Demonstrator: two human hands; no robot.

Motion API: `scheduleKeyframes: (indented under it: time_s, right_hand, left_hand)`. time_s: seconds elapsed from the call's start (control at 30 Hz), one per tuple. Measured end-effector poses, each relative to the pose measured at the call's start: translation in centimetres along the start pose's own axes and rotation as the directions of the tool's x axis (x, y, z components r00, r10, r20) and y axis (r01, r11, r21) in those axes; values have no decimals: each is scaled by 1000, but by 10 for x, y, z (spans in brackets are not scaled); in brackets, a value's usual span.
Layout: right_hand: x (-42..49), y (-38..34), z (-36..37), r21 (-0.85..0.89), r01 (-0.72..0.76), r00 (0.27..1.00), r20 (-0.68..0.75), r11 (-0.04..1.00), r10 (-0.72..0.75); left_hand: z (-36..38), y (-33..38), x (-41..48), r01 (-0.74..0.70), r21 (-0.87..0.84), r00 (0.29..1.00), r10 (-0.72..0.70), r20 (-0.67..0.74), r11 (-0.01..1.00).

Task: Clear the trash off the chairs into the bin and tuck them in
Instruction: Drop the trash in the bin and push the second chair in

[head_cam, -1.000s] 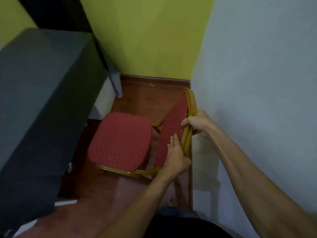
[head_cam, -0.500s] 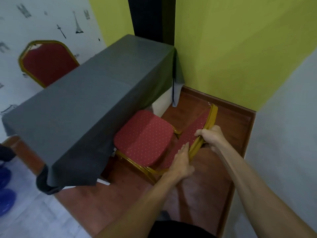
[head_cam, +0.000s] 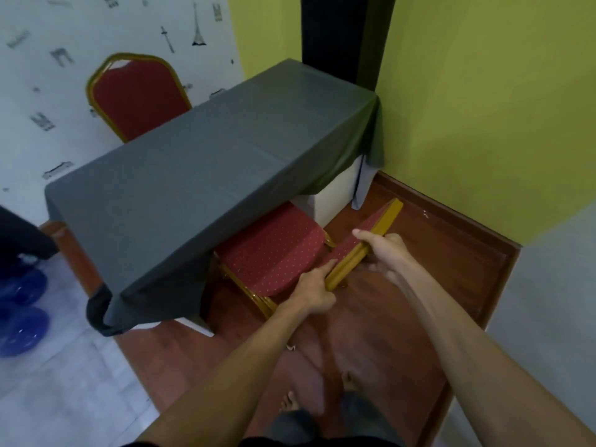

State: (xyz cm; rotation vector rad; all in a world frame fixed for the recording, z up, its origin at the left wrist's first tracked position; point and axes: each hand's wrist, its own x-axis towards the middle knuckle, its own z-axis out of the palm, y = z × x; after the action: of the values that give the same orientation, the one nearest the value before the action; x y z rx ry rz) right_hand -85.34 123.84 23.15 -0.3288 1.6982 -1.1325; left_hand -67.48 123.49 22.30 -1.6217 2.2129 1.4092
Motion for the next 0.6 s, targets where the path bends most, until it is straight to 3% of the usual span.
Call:
scheduleKeyframes:
  time_s: [0.33, 0.6]
  right_hand:
    - [39, -28, 13, 17, -18, 993, 116, 1000, 15]
    - [74, -34, 14, 22, 27, 991, 132, 999, -29]
  left_hand:
    - [-10, 11, 31, 95, -57, 982, -102, -156, 994]
    - [-16, 23, 57, 134, -90, 983, -144, -116, 987]
